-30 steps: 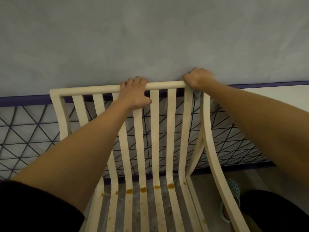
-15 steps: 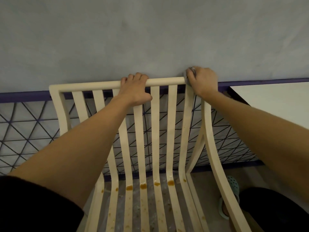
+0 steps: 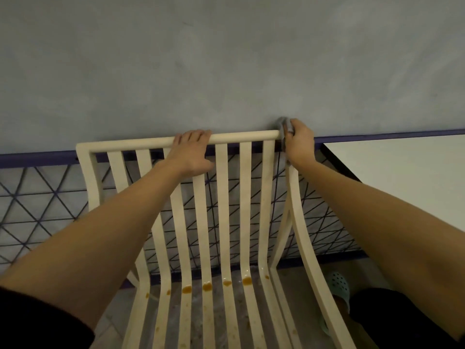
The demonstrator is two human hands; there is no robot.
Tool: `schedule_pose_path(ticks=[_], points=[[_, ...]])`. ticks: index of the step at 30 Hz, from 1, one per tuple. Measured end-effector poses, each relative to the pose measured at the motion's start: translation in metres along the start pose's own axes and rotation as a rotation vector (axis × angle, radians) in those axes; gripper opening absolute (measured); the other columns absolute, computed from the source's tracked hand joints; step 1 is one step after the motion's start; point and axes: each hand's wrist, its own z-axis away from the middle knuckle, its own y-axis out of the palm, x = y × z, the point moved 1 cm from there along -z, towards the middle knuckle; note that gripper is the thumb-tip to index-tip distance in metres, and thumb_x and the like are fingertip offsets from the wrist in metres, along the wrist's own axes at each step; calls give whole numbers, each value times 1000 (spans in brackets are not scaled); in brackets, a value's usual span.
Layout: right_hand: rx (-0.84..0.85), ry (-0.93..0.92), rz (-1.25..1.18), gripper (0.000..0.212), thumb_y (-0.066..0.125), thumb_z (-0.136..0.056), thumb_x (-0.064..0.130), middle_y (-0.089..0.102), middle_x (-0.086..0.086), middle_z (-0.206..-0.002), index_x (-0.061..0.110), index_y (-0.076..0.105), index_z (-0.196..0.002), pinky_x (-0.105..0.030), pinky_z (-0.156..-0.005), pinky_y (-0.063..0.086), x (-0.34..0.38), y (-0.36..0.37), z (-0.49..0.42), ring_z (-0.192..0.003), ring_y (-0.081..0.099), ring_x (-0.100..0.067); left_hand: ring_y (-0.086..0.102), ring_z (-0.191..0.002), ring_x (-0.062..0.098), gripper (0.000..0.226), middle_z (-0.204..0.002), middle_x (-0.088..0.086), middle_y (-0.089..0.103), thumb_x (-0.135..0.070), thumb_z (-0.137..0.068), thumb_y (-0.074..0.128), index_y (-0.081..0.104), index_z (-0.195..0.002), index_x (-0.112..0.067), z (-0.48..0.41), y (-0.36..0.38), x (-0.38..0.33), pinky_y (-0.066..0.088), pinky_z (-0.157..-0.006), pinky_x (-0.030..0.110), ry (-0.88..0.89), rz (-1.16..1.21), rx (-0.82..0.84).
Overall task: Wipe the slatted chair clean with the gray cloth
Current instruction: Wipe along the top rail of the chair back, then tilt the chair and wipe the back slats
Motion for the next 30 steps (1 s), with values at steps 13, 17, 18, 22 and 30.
schedule_pose_path(ticks=[13,17,18,22,30], points=[[185,159,-113,36,46,-96,2,65,-11,-121,11,61,-127,-26,-96,48,-29,-25,183,-112,61,-22,56,-99,5,35,-115,-6,59,-21,-97,57,53,-131,-14,231,89,-43,41,-76,10,-359,828,256],[561,157,-299,32,49,-93,5,67,4,-111,16,66,-117,-22,-94,50,-23,-2,287,-106,61,-7,64,-92,5,30,-113,-6,63,-28,-100,49,55,-128,-19,285,124,-65,52,-79,20,-635,1146,288],[635,152,-267,34,50,-92,2,67,8,-108,19,67,-115,-20,-92,51,-22,6,317,-104,62,-4,66,-94,11,30,-114,-4,64,-30,-101,48,53,-129,-20,299,130,-70,54,-83,31,-727,1230,316],[804,123,-225,35,51,-91,1,69,9,-107,18,68,-117,-15,-89,50,-24,20,396,-100,64,-1,64,-95,22,25,-120,8,62,-33,-101,47,53,-119,-17,336,153,-86,57,-77,40,-979,1432,333],[1093,68,-262,50,68,-86,20,53,16,-129,32,54,-132,-3,-91,39,-24,12,480,-116,51,3,61,-84,22,14,-97,9,63,-15,-99,51,58,-108,-7,417,174,-90,50,-65,32,-1101,1595,276]])
